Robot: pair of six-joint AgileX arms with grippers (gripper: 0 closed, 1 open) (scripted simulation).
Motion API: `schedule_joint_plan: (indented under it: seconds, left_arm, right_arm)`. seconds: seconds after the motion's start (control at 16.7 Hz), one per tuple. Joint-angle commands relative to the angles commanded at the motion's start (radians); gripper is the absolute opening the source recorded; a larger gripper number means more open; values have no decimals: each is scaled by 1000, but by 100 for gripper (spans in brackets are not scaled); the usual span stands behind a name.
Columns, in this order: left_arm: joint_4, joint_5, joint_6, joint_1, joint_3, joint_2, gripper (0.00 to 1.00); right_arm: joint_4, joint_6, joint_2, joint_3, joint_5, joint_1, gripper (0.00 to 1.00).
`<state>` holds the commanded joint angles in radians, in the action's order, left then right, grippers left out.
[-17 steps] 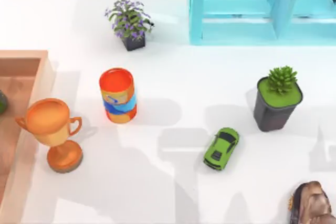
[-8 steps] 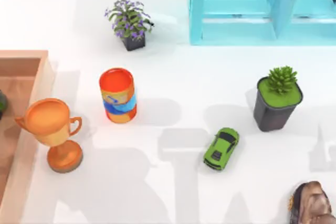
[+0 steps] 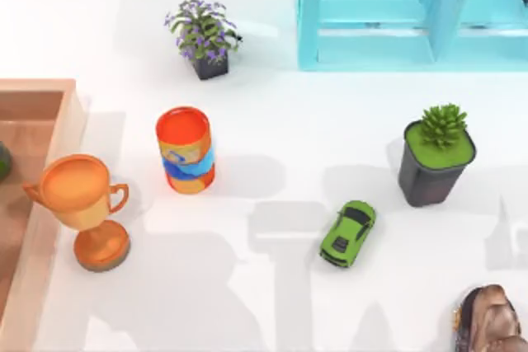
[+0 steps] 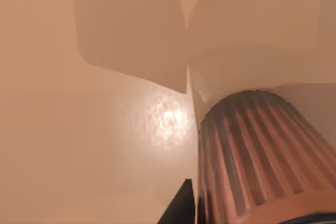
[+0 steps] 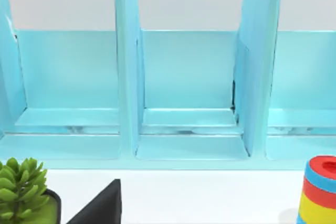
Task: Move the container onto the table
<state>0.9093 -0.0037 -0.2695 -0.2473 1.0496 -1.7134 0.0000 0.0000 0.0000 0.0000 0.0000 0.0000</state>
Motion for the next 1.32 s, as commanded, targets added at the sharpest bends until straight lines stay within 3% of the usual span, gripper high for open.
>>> schedule_joint_plan:
  seconds: [0.3, 0.36, 0.96, 1.14, 1.32]
  left_arm:
    - [0, 0, 0, 0, 0, 0, 2]
    - [0, 0, 0, 0, 0, 0, 0]
    - [15, 1, 5, -4, 13, 17, 0]
    - [114, 9, 35, 6, 99, 108, 0]
    - [265, 21, 100, 85, 205, 194, 0]
  right_arm:
    - [0, 0, 0, 0, 0, 0, 100]
    - [0, 0, 0, 0, 0, 0, 100]
    - [0, 0, 0, 0, 0, 0, 100]
    - [0, 0, 0, 0, 0, 0, 100]
    - [0, 0, 0, 0, 0, 0, 100]
